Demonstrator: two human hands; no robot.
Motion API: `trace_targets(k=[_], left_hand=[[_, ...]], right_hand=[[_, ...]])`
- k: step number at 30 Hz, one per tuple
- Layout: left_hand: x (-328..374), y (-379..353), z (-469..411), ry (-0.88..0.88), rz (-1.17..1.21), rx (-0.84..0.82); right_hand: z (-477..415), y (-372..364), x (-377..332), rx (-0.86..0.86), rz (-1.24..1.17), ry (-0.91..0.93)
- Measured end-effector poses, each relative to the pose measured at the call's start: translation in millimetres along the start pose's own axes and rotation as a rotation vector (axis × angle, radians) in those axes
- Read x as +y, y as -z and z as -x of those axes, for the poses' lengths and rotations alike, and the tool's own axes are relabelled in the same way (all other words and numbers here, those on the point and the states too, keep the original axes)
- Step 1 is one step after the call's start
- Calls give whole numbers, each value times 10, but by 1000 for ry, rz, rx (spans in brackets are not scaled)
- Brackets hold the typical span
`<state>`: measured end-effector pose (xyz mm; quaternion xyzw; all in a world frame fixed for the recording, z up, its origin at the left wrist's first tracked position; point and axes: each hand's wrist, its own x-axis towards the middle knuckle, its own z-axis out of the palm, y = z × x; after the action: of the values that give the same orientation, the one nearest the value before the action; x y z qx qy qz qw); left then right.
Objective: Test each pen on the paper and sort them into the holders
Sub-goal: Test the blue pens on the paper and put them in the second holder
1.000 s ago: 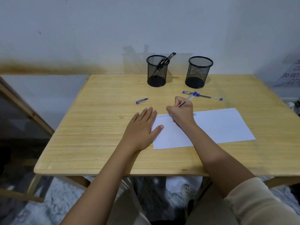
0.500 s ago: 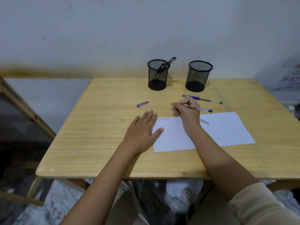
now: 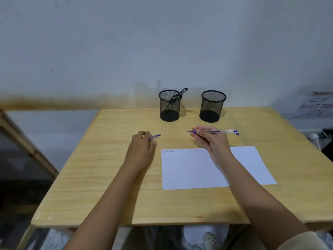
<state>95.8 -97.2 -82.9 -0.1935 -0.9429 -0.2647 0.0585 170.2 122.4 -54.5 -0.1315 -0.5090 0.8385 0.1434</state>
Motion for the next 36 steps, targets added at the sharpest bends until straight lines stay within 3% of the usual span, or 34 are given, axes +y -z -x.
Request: trace_targets(k=[4,15,36], left_hand=[[-99,-65,-131,-36,13,58],[387,112,-137,-123,573,40],[753,253,-133,-164,721,42]], right_hand=[[5,-36,23,-22,105,-20],[31,-212,13,-79,1,-6],[105,-179,-297,-32,-143,-8]])
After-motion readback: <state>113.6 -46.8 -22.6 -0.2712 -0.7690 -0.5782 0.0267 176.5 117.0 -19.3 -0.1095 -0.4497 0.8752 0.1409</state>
